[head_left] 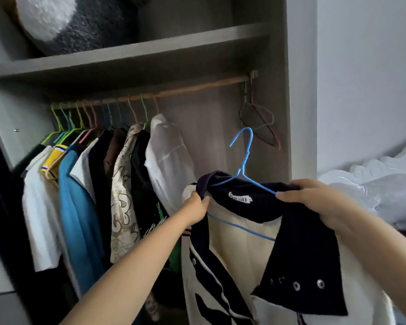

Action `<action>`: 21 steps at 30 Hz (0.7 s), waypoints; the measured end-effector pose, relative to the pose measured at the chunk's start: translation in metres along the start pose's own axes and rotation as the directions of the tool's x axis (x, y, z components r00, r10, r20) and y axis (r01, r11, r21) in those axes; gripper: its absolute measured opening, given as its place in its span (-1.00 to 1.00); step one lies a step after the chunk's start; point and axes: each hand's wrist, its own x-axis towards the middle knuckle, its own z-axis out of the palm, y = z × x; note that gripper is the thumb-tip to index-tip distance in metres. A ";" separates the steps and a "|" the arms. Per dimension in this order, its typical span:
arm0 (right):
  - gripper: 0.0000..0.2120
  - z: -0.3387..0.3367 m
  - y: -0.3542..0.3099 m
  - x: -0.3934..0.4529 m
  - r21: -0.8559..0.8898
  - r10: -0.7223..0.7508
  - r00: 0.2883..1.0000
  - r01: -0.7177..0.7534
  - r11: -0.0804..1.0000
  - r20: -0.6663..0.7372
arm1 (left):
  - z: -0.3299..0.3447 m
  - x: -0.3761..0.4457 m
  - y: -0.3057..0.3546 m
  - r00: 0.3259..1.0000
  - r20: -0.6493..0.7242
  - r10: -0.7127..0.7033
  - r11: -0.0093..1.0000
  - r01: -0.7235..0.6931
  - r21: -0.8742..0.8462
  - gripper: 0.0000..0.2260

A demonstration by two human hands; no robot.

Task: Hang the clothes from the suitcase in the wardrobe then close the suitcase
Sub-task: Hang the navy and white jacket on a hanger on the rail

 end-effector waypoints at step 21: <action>-0.59 0.102 -0.108 0.212 0.041 -0.194 0.966 0.204 0.978 -0.169 | -0.159 0.148 -0.018 0.891 -0.378 0.252 0.721 0.088 0.688 -0.69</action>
